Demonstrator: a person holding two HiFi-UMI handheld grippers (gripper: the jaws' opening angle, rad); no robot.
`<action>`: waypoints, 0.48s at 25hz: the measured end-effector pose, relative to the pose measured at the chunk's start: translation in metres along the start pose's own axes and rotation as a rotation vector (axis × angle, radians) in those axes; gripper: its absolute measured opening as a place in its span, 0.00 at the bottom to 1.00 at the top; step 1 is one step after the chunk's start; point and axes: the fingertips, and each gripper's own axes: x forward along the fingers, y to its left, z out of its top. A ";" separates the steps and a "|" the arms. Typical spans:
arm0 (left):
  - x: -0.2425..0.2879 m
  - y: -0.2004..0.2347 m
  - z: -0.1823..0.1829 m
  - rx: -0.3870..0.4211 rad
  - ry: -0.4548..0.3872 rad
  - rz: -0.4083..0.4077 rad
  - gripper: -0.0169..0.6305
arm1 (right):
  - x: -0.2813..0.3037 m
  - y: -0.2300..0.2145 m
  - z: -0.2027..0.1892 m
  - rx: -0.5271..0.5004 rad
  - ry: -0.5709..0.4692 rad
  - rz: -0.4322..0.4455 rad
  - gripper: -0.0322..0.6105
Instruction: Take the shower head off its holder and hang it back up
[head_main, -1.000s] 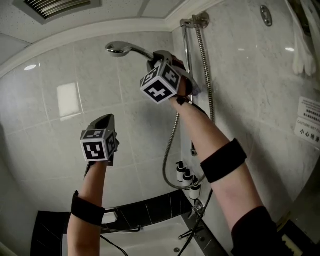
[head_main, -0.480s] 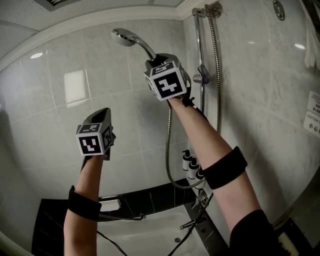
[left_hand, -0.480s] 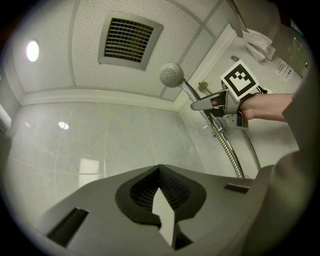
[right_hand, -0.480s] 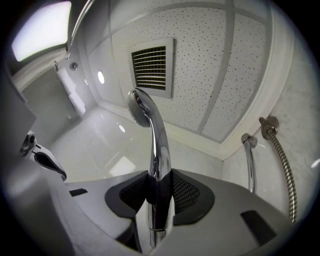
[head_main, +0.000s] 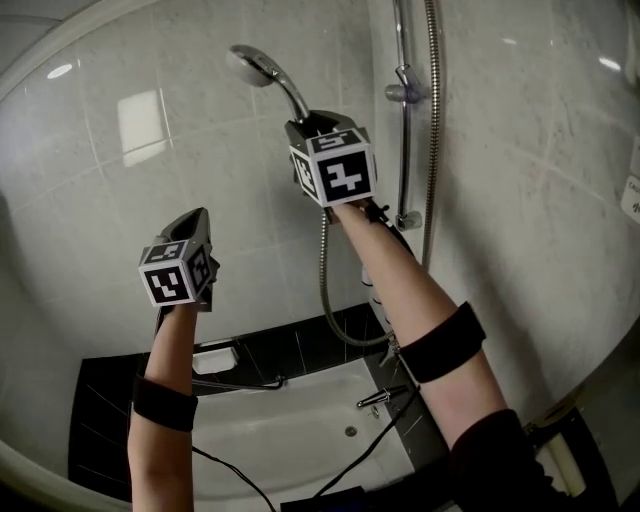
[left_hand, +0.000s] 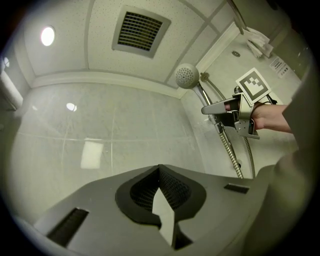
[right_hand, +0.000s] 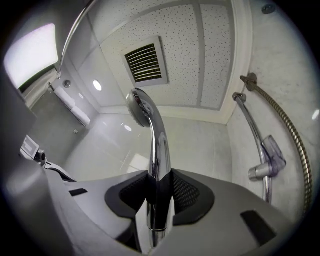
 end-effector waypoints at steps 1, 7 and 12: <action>-0.003 0.000 -0.010 -0.006 0.011 0.002 0.04 | -0.003 0.005 -0.012 0.017 0.008 0.007 0.27; -0.026 -0.008 -0.063 0.000 0.054 0.007 0.04 | -0.025 0.047 -0.087 0.104 0.065 0.055 0.27; -0.048 -0.015 -0.105 0.004 0.059 0.021 0.04 | -0.045 0.085 -0.157 0.178 0.123 0.094 0.27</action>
